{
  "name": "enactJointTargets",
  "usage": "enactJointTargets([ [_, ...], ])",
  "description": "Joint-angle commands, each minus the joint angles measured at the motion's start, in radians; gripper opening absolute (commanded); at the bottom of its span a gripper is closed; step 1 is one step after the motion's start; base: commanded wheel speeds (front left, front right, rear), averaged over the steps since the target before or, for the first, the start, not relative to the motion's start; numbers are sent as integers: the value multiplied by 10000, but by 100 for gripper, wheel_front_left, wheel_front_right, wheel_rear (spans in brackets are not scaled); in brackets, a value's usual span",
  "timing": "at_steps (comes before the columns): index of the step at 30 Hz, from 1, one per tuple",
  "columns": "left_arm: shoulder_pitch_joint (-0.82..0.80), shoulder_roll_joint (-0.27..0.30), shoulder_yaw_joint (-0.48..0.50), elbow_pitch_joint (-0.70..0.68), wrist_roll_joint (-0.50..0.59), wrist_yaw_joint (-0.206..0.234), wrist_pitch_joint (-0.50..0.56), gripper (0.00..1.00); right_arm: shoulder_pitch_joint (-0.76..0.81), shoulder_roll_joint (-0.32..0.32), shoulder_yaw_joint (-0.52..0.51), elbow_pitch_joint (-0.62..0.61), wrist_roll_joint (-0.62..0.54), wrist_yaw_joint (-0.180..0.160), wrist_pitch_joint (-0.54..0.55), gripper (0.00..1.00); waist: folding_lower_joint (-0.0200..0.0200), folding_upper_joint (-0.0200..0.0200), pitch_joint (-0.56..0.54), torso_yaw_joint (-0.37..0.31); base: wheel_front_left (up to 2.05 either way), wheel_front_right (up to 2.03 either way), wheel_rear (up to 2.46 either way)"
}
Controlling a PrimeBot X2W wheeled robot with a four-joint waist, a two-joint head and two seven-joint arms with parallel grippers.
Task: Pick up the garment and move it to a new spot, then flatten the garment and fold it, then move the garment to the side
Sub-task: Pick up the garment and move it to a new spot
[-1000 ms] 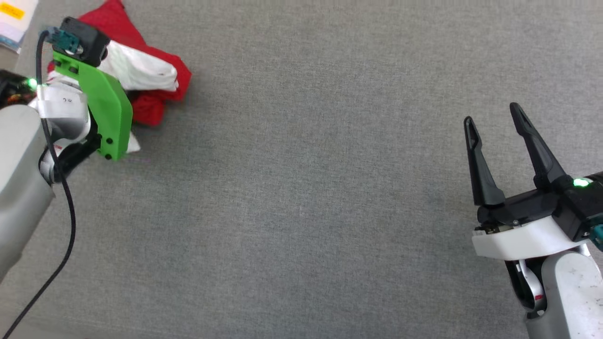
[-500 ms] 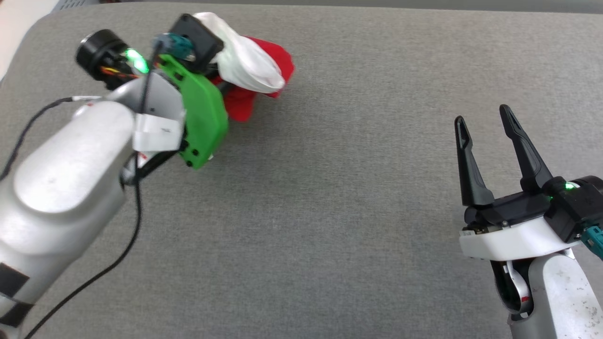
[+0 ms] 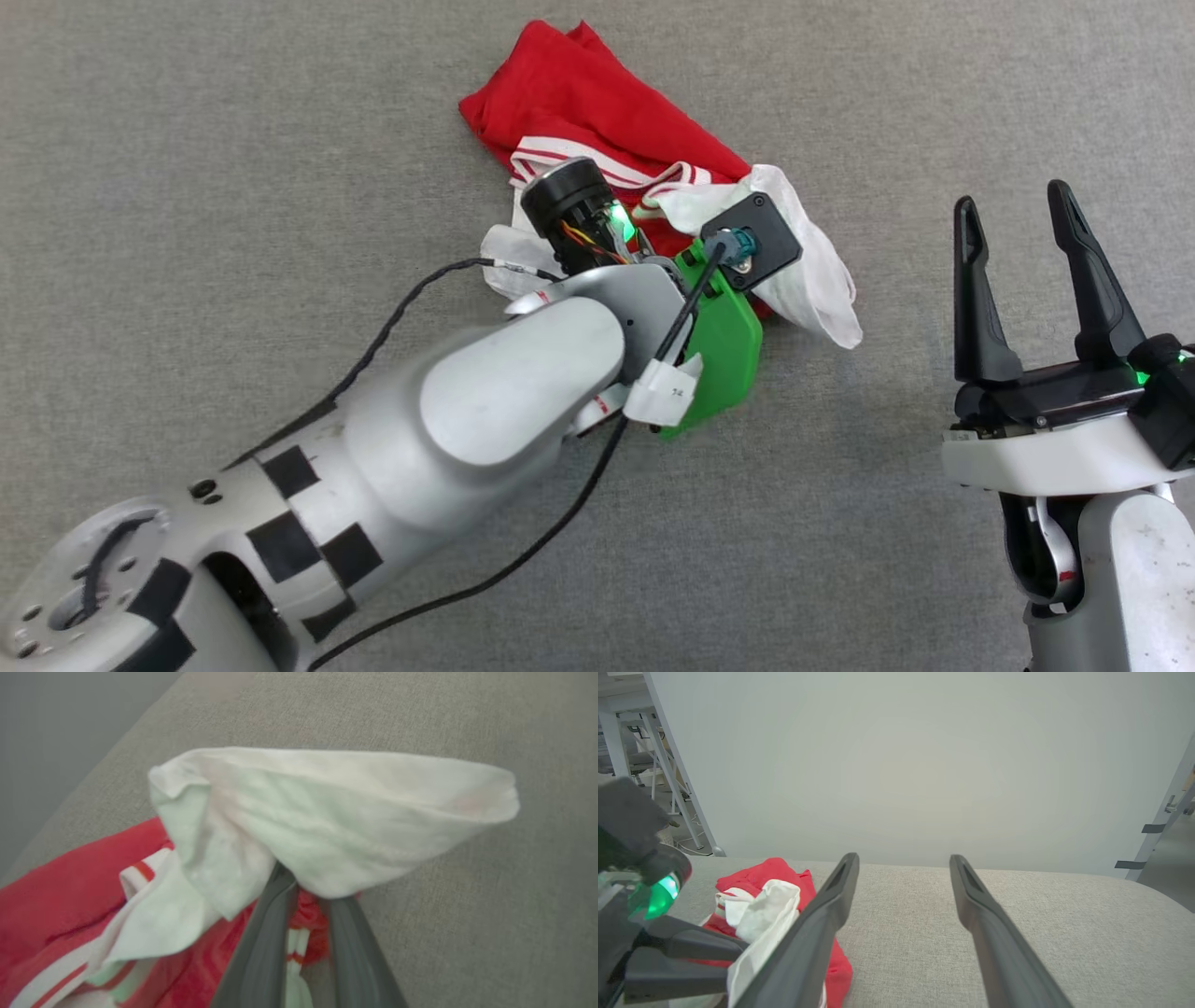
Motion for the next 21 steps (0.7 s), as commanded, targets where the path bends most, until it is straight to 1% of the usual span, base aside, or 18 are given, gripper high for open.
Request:
enactJointTargets([
  [1,39,-228,-118,343,-88,46,-134,0,-197,45,-36,-68,-66,-7,-61,100,0,-1,560,-458,0,0,0],
  [5,395,-781,-375,1137,-133,46,-255,0,-297,74,-56,-58,-96,-7,-61,100,0,-1,722,-511,0,0,0],
  [8,590,-937,-400,1336,105,45,-245,0,-325,87,-109,-17,-130,-7,-61,100,0,-1,699,-451,0,0,0],
  [10,612,-986,-404,1414,219,45,-536,0,-306,92,-117,38,-166,-7,-61,100,0,-1,561,-347,0,0,0],
  [11,551,-1009,-404,1489,250,45,-845,100,-268,94,-125,62,-185,-7,-61,100,0,-1,440,-270,0,0,0],
  [12,493,-1069,-406,1585,246,45,-1360,100,-164,91,-118,113,-212,-7,-61,100,0,-1,153,-127,0,0,0],
  [16,492,-1118,-221,1678,142,57,-2574,100,146,30,-120,193,-236,-7,-61,100,0,-1,-587,188,0,0,0],
  [20,848,-961,21,1477,158,427,-3467,100,537,-27,-158,244,-249,-7,-61,100,0,-1,-1371,522,0,0,0],
  [21,986,-867,108,1350,170,624,-3702,100,645,-41,-157,257,-254,-7,-61,100,0,-1,-1566,609,0,0,0],
])
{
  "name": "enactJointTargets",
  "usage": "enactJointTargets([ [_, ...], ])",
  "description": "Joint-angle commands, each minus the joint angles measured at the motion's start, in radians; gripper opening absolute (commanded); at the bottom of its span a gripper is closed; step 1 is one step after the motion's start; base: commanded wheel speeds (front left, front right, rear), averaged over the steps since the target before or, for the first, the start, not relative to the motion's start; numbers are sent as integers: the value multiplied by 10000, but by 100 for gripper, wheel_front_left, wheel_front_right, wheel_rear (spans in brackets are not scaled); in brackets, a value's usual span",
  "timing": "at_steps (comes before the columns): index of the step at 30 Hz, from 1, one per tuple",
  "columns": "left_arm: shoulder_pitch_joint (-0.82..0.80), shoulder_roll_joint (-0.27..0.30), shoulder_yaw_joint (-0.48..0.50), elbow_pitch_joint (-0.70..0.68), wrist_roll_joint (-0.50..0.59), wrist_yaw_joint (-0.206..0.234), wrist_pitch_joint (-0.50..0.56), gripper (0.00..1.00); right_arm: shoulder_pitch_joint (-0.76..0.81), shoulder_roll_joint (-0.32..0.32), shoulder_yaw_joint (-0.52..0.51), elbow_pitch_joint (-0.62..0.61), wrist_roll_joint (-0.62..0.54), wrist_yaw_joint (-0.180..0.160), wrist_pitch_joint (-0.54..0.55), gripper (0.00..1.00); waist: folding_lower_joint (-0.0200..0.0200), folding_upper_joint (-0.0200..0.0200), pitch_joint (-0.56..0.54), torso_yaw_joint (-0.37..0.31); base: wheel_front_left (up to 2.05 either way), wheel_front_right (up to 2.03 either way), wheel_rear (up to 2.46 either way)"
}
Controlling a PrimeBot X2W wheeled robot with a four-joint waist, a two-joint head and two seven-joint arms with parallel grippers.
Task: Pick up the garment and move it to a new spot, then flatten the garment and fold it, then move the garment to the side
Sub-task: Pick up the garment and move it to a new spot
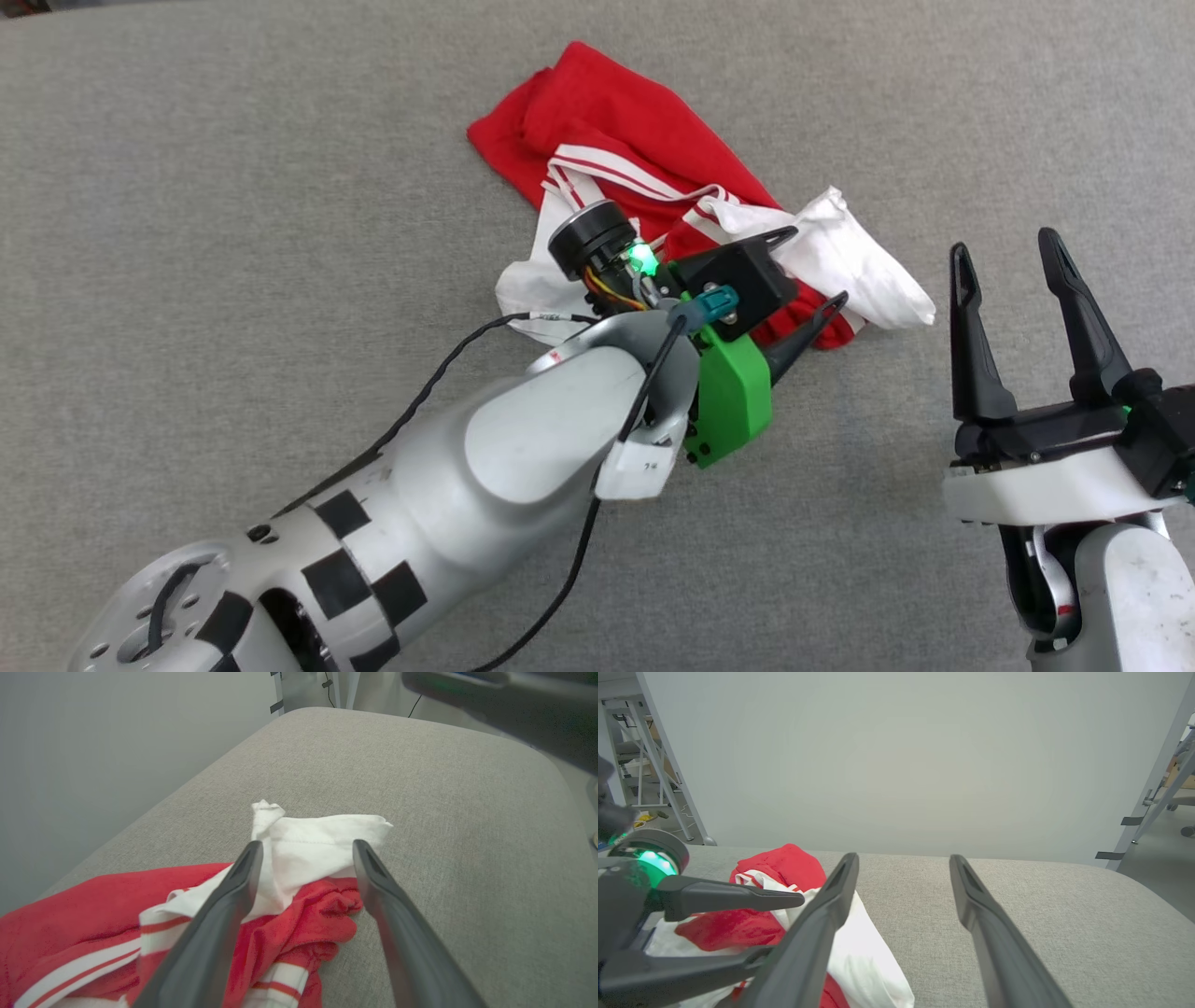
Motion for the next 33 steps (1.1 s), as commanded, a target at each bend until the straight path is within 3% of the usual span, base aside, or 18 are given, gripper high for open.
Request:
enactJointTargets([
  [1,339,198,103,-149,17,255,-251,100,197,-41,-14,20,-59,-9,-61,100,0,-1,-1179,781,0,0,0],
  [5,1066,692,453,-834,-56,1014,-817,100,514,-66,-55,1,-79,-9,-61,100,0,-1,-1722,1059,0,0,0],
  [9,1910,1352,1111,-1656,-99,2062,-1189,100,790,-107,-92,-16,-92,-9,-61,100,0,-1,-2136,1284,0,0,0],
  [11,2639,1876,1845,-2307,-134,2829,-1308,100,979,-161,-101,-42,-111,-9,-61,100,0,-1,-2370,1454,0,0,0],
  [19,4979,3017,4498,-4185,667,4394,-1338,100,1326,-150,-89,-31,-79,-9,-61,100,0,-1,-2781,1671,0,0,0],
  [24,6651,3319,6317,-5058,1249,4649,-1340,100,1484,-123,-50,54,91,-9,-61,100,0,-1,-2961,1699,0,0,0],
  [33,8979,2861,8151,-5372,2175,3925,-1341,100,1958,-11,-137,460,510,-9,-61,100,0,-1,-3390,1696,0,0,0],
])
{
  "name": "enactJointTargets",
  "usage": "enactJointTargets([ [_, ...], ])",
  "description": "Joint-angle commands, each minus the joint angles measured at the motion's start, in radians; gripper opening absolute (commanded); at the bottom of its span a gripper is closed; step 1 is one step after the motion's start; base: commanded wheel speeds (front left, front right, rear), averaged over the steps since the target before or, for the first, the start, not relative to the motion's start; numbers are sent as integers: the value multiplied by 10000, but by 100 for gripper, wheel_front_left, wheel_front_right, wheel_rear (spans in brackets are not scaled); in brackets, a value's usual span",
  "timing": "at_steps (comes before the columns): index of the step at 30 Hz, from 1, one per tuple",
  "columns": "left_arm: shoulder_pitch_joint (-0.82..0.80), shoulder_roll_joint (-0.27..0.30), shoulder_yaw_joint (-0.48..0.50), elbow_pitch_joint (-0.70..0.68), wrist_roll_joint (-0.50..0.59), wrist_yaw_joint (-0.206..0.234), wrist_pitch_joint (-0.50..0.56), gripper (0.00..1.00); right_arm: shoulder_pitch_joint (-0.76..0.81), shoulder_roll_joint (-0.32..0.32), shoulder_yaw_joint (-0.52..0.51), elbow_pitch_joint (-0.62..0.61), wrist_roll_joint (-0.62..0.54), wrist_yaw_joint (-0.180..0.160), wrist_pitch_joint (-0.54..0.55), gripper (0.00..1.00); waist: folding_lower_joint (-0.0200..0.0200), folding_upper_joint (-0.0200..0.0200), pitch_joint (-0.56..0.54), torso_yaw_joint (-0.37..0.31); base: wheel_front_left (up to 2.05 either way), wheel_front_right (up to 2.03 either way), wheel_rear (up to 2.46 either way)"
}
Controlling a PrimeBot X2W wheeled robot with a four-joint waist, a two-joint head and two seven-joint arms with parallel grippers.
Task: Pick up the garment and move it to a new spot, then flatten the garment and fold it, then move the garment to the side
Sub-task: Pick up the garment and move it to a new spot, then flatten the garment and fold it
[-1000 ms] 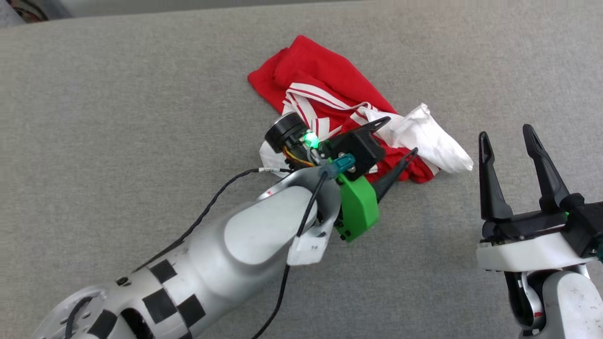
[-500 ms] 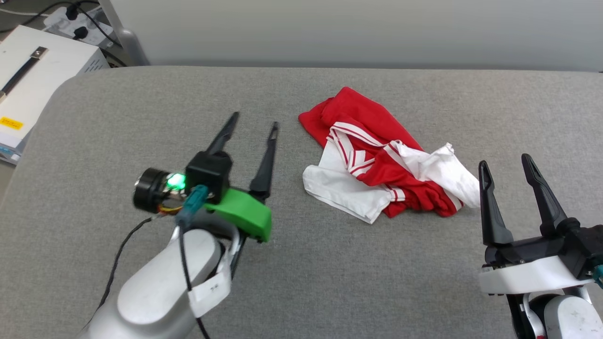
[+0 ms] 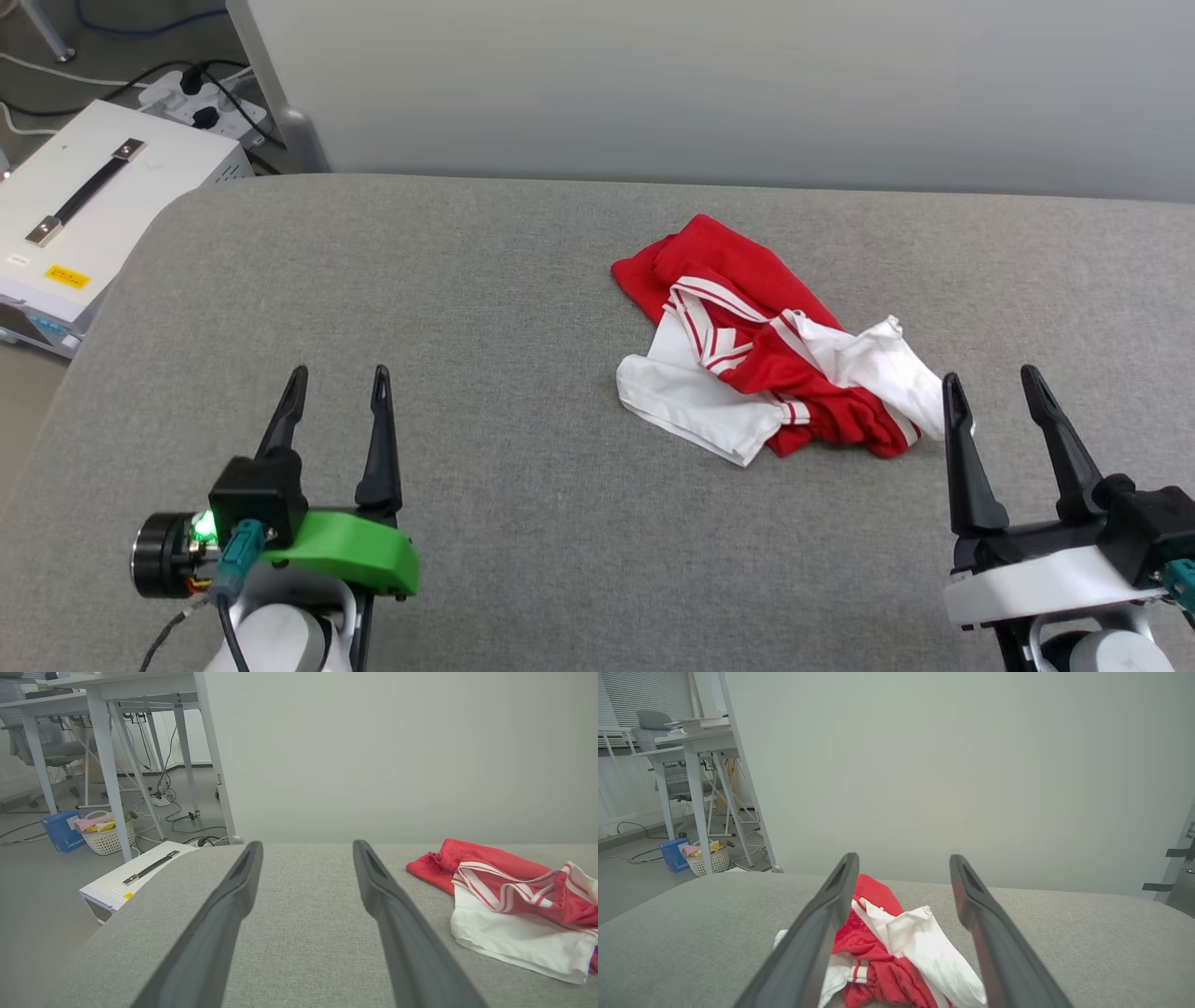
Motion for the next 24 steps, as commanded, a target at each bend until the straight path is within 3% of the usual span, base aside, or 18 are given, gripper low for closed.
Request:
enactJointTargets([
  [1,323,-188,244,27,236,-201,-58,100,214,18,-36,120,76,-9,-61,100,1,0,-132,0,0,0,0],
  [9,1297,-1183,1435,394,939,-1025,-58,100,640,57,-45,807,182,-9,-61,100,1,0,-396,-39,0,0,0],
  [24,2197,-2352,2948,739,2121,-2348,-58,100,1024,120,-115,1414,291,-9,-61,100,1,0,-549,-95,0,0,0],
])
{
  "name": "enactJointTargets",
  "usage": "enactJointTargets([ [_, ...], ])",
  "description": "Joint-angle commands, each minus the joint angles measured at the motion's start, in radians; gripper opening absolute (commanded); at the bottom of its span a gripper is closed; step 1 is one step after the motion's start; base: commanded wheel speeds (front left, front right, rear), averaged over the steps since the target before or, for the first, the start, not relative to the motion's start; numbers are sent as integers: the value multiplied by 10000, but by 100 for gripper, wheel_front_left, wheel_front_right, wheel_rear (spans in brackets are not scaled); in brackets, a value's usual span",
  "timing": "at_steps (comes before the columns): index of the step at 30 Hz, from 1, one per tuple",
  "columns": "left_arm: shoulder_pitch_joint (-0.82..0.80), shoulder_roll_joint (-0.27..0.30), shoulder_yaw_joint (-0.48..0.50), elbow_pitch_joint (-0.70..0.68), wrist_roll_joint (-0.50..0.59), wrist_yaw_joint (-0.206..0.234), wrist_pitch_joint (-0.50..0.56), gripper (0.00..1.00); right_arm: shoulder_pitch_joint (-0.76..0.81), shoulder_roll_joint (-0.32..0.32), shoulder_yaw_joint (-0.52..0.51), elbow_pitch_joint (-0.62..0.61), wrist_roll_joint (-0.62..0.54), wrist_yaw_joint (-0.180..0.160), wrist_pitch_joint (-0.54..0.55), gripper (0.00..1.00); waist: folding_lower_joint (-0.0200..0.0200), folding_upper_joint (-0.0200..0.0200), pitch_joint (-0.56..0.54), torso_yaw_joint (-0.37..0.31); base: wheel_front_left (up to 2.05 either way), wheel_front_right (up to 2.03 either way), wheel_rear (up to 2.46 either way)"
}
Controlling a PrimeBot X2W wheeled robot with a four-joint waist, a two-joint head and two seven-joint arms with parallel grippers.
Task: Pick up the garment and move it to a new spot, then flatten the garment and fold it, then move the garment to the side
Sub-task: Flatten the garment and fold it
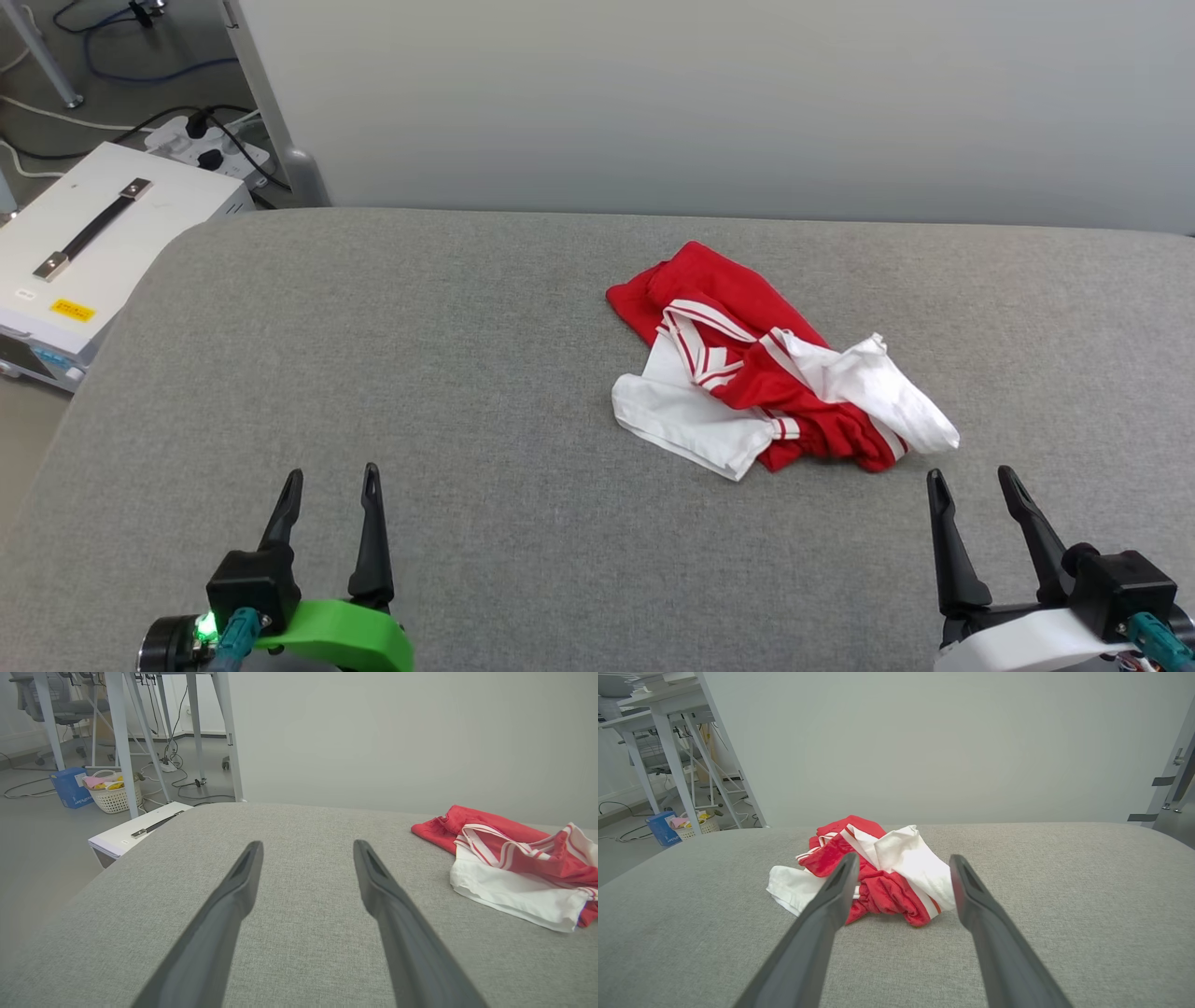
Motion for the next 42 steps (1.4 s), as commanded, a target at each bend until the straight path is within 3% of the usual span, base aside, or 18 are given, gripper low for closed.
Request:
enactJointTargets([
  [1,182,-122,129,58,194,-127,-58,100,128,24,-1,32,108,-9,-61,100,1,0,-7,-4,0,0,0],
  [7,119,-398,452,281,546,-525,-59,100,71,40,30,19,94,-9,-61,100,1,0,62,-9,0,0,0],
  [10,-468,-287,387,381,842,-935,-59,100,-48,45,-38,-63,62,-9,-61,100,1,0,213,45,0,0,0],
  [17,-3049,240,-167,1126,1095,-1904,-59,100,-561,27,110,-260,-5,-9,-61,100,1,0,662,-158,0,0,0],
  [22,-5088,732,-1019,1758,852,-2139,539,100,-938,-1,134,-404,-47,-9,-61,100,1,0,1101,-502,0,0,0],
  [24,-6573,1136,-2203,2093,329,-2169,1287,100,-1170,-5,141,-454,-63,-9,-61,100,1,0,1481,-764,0,0,0],
  [28,-7731,1448,-3362,2325,-792,-2173,2894,100,-1424,-8,194,-507,-66,-9,-61,100,1,0,1916,-1045,0,0,0],
  [36,-9609,2515,-6127,2079,-3344,-2175,6864,100,-2094,13,228,-573,9,-9,-61,100,1,0,2854,-1622,0,0,0],
  [42,-10694,3239,-8138,1445,-4998,-2175,8882,100,-2510,44,315,-628,66,-9,-61,100,1,0,3514,-1977,0,0,0],
])
